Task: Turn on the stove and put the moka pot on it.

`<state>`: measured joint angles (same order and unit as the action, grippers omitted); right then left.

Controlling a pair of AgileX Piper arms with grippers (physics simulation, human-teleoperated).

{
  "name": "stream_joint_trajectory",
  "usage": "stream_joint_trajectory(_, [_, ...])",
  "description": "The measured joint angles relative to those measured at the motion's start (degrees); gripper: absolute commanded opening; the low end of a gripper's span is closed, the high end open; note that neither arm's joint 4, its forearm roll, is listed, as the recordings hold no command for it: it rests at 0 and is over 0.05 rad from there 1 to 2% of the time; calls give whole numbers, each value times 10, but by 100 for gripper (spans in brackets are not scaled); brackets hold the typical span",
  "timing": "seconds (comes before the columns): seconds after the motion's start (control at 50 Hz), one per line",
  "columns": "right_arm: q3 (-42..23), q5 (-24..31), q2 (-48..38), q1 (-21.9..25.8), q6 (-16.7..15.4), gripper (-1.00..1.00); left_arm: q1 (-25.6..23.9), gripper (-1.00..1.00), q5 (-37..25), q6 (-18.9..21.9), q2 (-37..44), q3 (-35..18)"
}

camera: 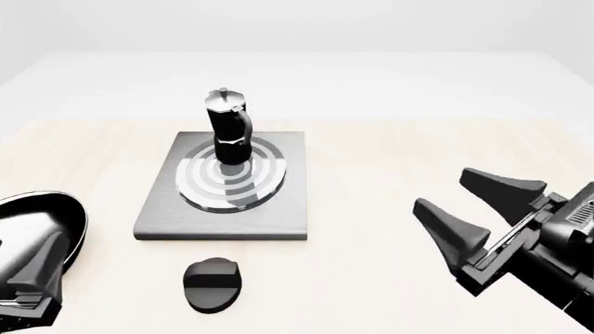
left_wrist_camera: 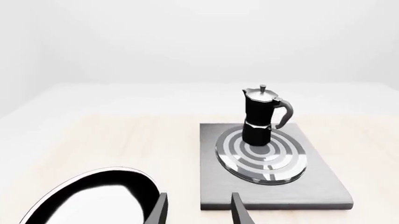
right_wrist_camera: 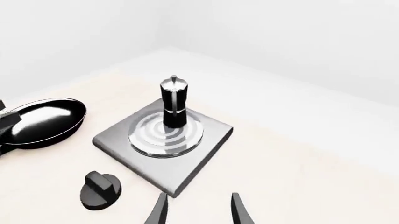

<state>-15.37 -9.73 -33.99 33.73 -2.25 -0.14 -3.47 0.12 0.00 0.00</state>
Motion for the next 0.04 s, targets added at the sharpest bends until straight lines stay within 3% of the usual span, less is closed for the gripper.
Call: stream_joint_trajectory(0.04, [15, 38, 60, -13, 1, 100, 0, 100, 1, 0, 0, 0])
